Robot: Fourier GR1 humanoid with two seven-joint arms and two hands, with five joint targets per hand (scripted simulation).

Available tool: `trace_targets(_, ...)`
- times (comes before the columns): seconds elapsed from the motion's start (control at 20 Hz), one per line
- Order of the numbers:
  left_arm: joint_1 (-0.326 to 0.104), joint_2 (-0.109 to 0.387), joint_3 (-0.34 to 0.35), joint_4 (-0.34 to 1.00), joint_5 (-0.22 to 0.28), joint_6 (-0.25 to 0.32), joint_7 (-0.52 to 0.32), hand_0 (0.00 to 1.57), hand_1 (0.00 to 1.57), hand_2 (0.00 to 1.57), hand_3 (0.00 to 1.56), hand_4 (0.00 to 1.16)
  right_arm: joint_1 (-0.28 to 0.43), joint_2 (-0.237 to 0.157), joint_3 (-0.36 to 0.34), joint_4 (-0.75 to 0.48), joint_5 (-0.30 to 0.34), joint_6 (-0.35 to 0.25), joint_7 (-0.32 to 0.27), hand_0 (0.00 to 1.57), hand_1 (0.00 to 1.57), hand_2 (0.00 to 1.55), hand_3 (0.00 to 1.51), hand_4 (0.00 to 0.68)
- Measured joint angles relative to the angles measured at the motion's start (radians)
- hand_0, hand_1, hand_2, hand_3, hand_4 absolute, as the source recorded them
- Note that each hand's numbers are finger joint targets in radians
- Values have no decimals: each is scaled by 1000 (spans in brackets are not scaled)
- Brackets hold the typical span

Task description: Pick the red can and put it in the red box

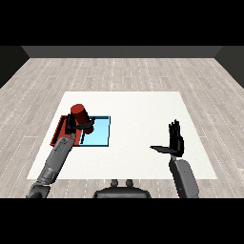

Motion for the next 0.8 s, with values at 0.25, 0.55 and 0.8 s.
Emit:
trace_targets(0.25, -60, 49, 84, 247, 1, -42, -20, 1571, 1571, 1571, 1476, 1105, 5, 2, -6, 50, 17, 12, -29, 0, 0, 0, 0, 0)
trace_targets(0.55, -108, 56, 177, 597, 4, -59, -149, 1571, 1571, 1571, 1501, 1040, -10, 2, -15, 71, 30, 24, -59, 0, 0, 0, 0, 0)
trace_targets(0.8, -179, 59, 195, 851, -45, -21, -149, 697, 697, 753, 825, 826, -29, -3, -23, 81, 42, 31, -82, 0, 0, 0, 0, 0)
